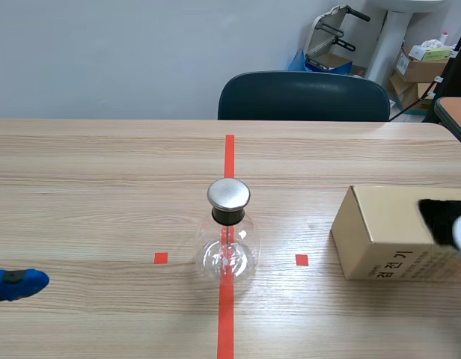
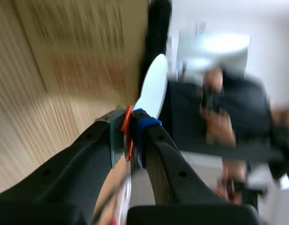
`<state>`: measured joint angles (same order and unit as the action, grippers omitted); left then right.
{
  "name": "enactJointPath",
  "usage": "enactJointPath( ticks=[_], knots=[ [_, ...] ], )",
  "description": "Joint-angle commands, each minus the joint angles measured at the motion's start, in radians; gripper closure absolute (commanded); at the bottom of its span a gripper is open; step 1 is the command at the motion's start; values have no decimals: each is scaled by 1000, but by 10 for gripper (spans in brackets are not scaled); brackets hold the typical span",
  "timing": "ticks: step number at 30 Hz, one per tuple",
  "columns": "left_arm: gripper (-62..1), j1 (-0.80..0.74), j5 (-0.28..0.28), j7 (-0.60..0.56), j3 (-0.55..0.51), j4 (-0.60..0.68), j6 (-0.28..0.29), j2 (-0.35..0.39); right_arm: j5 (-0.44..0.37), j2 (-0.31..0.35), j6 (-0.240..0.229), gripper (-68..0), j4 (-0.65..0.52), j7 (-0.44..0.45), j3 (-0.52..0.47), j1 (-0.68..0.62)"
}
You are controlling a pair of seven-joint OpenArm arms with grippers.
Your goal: Do the electroscope experiment
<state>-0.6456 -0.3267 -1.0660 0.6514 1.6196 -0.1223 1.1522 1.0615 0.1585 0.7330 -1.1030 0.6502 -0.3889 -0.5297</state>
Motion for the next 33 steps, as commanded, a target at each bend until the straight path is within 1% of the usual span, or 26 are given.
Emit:
enactJointPath(
  ticks=[1, 2, 3, 4, 6, 7, 8, 9, 10, 12, 14, 15, 16, 17, 18, 19, 22, 23, 24, 25, 26, 30, 31, 32, 33],
  knots=[
    [-523, -2, -3, -11, -3, 17, 1, -5, -2, 13, 50, -20, -5, -21, -5, -2],
    [-523, -2, -3, -10, -3, 17, 1, -5, -2, 14, 50, -20, -5, -15, -5, -2],
    [-523, -2, -3, -10, -3, 17, 1, -5, 6, 14, 50, -20, -5, 18, -5, -2],
    [-523, -2, -3, -8, -3, 17, 1, -5, 10, 14, 50, -19, -5, 80, -5, -2],
    [-523, -2, -3, -7, -3, 17, 1, -5, 9, 16, 50, -20, -5, 238, -5, -2],
    [-523, -2, -3, -7, -3, 17, 1, -5, 9, 16, 50, -19, -5, 298, -5, -2],
    [-523, -2, -3, -7, -3, 17, 1, -5, 9, 16, 50, -20, -5, 325, -5, -2],
    [-523, -2, -3, -7, -3, 17, 1, -5, 8, 15, 50, -20, -5, 322, -5, -2],
    [-523, -2, -3, -7, -3, 17, 1, -5, 8, 15, 50, -20, -5, 294, -5, -3],
    [-523, -2, -3, -7, -3, 17, 1, -5, 5, 15, 50, -20, -5, 174, -5, -5],
    [-523, -2, -3, -7, -3, 17, 1, -5, 5, 15, 50, -20, -5, 24, -5, -5],
    [-523, -2, -3, -7, -3, 17, 1, -5, 5, 15, 50, -20, -5, -32, -5, -5],
    [-523, -2, -3, -7, -3, 17, 1, -5, 6, 16, 50, -20, -5, -62, -5, -5],
    [-523, -2, -3, -7, -3, 17, 1, -5, 6, 16, 50, -20, -5, -68, -5, -4],
    [-523, -2, -3, -7, -3, 17, 1, -5, 10, 16, 50, -20, -5, -50, -5, -2],
    [-523, -2, -3, -7, -3, 17, 1, -5, 12, 16, 50, -20, -5, -6, -4, 1],
    [-523, -2, -3, -7, -3, 17, 1, -5, 21, 16, 50, -20, -5, 189, -2, 12],
    [-523, -2, -3, -7, -3, 17, 1, -5, 24, 16, 50, -20, -5, 235, -2, 12],
    [-523, -2, -3, -7, -3, 17, 1, -5, 24, 15, 50, -20, -5, 252, -2, 12],
    [-523, -2, -3, -6, -3, 17, 1, -5, 24, 13, 50, -20, -5, 243, -3, 11],
    [-523, -2, -3, -7, -3, 16, 1, -5, 23, 12, 50, -20, -5, 201, -3, 8],
    [-523, -2, -3, -7, -3, 16, 1, -5, 23, 2, 50, -20, -5, -81, -5, 9],
    [-523, -2, -3, -7, -3, 16, 1, -5, 24, 2, 50, -20, -5, -124, -5, 9],
    [-523, -2, -3, -7, -3, 16, 1, -5, 24, 3, 50, -20, -5, -129, -5, 9],
    [-523, -2, -3, -7, -3, 16, 1, -5, 26, 5, 50, -20, -5, -114, -5, 9]
  ],
)
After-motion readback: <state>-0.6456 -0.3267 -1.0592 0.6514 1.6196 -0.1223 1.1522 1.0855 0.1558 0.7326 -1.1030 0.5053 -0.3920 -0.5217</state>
